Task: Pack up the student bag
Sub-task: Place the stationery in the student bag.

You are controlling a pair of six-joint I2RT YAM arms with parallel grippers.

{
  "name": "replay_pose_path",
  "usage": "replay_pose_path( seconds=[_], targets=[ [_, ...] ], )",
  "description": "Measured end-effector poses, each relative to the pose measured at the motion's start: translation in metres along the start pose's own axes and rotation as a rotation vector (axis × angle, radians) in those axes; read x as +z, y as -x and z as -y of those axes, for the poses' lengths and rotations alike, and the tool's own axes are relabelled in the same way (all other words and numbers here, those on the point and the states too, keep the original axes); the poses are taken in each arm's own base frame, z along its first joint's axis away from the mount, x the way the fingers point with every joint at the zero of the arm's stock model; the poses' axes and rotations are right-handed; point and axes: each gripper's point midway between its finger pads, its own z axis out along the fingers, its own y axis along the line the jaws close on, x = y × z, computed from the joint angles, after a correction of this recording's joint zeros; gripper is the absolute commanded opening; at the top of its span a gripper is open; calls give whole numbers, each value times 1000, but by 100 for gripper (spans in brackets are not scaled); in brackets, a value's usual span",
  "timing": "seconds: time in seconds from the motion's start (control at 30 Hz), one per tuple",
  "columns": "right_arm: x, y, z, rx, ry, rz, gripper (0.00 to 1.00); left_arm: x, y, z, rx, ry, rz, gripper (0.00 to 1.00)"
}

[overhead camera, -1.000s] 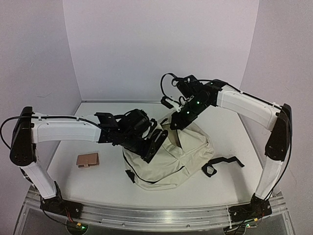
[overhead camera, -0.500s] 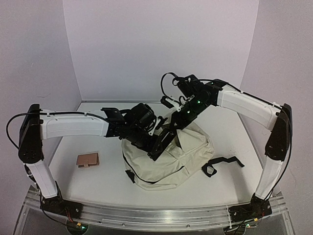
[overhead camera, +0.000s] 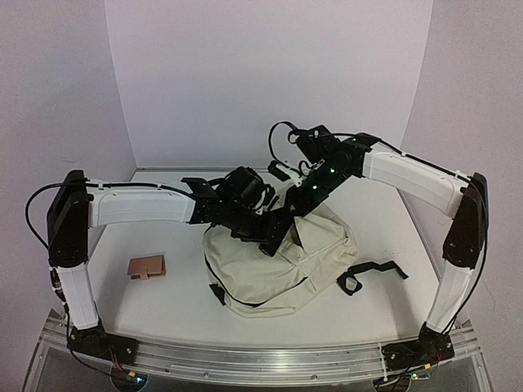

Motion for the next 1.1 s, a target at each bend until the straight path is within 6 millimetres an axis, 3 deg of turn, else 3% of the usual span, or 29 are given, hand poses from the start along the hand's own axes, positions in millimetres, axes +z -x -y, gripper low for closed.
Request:
replay_pose_path(
  seconds=[0.17, 0.33, 0.43, 0.57, 0.7, 0.9, 1.1],
  targets=[
    [0, 0, 3, 13, -14, 1, 6, 7, 11, 5, -89, -52, 67, 48],
    [1, -1, 7, 37, -30, -3, 8, 11, 13, 8, -153, -112, 101, 47],
    [1, -1, 11, 54, -32, -5, 20, 13, 14, 12, -195, -162, 118, 43],
    [1, -1, 12, 68, -24, -1, 35, 15, 15, 16, -235, -212, 133, 54],
    [4, -5, 18, 79, -29, -6, 53, 15, 16, 20, -254, -249, 145, 58],
    [0, -28, 29, 111, -36, -33, 64, 7, 14, 26, -254, -280, 142, 57],
    [-28, -44, 31, 134, -17, -14, 73, 1, 10, 27, -264, -295, 142, 56]
  ],
)
